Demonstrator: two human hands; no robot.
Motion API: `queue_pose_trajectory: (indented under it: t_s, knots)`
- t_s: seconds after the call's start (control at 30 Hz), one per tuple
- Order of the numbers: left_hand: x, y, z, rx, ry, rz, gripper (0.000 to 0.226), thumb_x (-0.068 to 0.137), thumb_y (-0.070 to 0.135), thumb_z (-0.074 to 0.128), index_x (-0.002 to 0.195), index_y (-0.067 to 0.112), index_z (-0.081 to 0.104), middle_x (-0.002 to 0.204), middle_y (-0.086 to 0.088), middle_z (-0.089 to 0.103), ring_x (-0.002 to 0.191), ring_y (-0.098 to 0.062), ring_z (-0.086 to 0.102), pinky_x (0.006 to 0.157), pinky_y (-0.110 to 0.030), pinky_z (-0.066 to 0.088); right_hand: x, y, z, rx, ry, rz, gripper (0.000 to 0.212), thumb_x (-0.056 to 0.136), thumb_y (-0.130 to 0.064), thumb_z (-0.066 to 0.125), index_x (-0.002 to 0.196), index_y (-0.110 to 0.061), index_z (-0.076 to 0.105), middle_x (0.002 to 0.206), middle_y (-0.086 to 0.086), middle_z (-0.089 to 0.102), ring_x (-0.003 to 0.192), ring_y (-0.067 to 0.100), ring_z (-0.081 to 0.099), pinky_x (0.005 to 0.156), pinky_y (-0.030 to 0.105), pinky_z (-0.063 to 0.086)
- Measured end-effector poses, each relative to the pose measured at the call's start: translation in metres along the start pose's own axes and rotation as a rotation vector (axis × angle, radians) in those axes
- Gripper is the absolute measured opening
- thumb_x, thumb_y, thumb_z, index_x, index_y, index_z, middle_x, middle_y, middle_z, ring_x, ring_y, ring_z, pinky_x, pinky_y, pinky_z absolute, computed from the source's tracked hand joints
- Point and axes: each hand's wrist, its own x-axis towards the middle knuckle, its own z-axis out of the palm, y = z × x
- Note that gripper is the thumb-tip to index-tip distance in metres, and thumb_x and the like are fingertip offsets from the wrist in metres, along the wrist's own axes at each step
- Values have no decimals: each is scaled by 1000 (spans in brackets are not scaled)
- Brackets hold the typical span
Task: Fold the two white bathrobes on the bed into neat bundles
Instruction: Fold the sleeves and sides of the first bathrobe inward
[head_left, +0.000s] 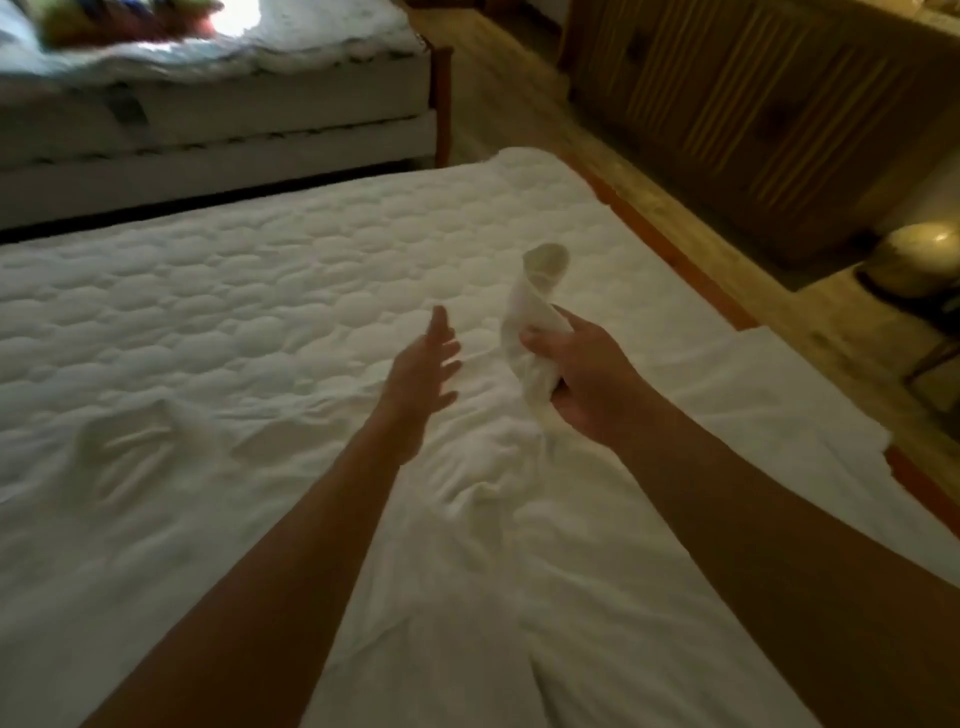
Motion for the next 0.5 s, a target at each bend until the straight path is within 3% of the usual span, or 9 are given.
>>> queue_pose_trajectory:
  t_s: [0.13, 0.2, 0.3, 0.4, 0.5]
  knots:
    - [-57, 38, -80, -111, -113, 9, 71, 87, 72, 55, 129, 16, 64, 119, -6, 73, 109, -25, 71, 87, -43, 60, -51, 20, 121, -318, -189, -100, 32, 101, -6, 52, 125, -18, 69, 106, 5, 77, 92, 17, 75, 76, 31, 63]
    - [-80, 43, -121, -149, -72, -21, 67, 82, 64, 68, 123, 11, 66, 110, -9, 76, 103, -25, 73, 80, -40, 60, -70, 35, 168, -485, -216, -137, 32, 102, -21, 50, 129, -26, 67, 110, -2, 76, 98, 12, 73, 85, 35, 61]
    - [-111, 41, -186, -237, 59, -124, 51, 84, 42, 78, 112, 1, 69, 99, -13, 75, 90, -25, 75, 75, -35, 60, -106, 56, 230, -750, -383, -101, 48, 96, -33, 49, 144, -32, 51, 133, -2, 66, 120, 15, 63, 101, 36, 51]
    - [-147, 43, -224, -174, 241, -218, 19, 95, 20, 66, 95, 0, 64, 83, -12, 68, 75, -23, 69, 65, -33, 56, -155, 64, 268, -880, -474, -74, 54, 100, -29, 47, 153, -26, 39, 147, 3, 53, 132, 21, 52, 107, 33, 43]
    - [-182, 49, -235, -78, 321, -181, 7, 97, 9, 58, 102, 5, 62, 95, -15, 69, 88, -28, 70, 73, -39, 60, -199, 59, 279, -942, -448, -102, 50, 105, -30, 41, 152, -14, 38, 153, 9, 45, 141, 26, 42, 117, 40, 33]
